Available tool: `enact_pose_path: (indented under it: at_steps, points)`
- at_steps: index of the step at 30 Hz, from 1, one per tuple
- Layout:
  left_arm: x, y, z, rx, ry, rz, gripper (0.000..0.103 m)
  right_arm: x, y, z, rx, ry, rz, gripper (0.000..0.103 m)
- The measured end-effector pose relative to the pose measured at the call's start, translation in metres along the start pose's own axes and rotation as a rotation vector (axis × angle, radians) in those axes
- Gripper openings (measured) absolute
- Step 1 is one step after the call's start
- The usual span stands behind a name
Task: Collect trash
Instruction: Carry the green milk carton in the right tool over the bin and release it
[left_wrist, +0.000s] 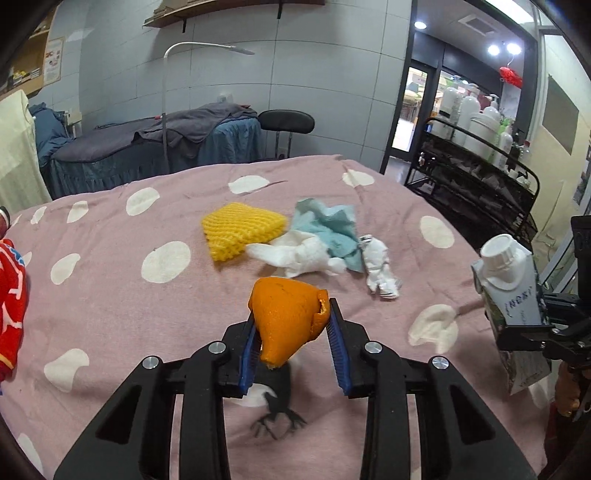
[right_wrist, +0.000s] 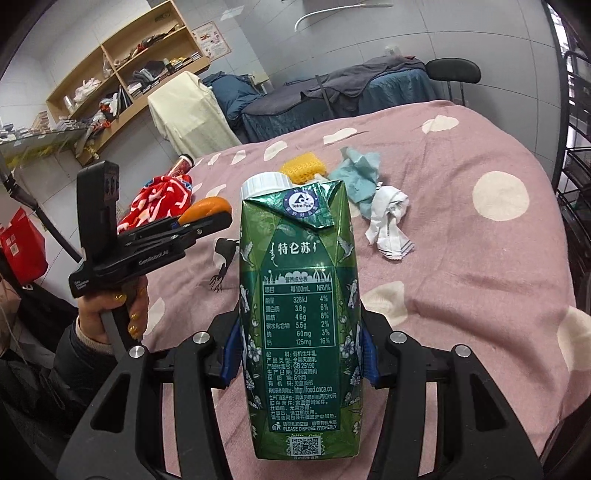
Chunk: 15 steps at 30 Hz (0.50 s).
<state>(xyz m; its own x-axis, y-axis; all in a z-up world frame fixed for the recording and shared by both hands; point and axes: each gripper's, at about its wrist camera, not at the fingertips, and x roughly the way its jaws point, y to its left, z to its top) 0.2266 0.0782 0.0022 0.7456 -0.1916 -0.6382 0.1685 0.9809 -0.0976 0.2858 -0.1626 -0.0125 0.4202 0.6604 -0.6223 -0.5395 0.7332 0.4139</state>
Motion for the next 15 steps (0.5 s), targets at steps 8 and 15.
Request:
enact_pose_path:
  at_steps: [8,15]
  points:
    - [-0.001,-0.081,-0.001,0.083,-0.014,-0.166,0.034,-0.059,-0.031,-0.029,0.099,-0.102,-0.111,0.051]
    - [0.017,-0.147,-0.007,0.156,0.017,-0.296,0.034,-0.115,-0.083,-0.056,0.225,-0.185,-0.283,0.051]
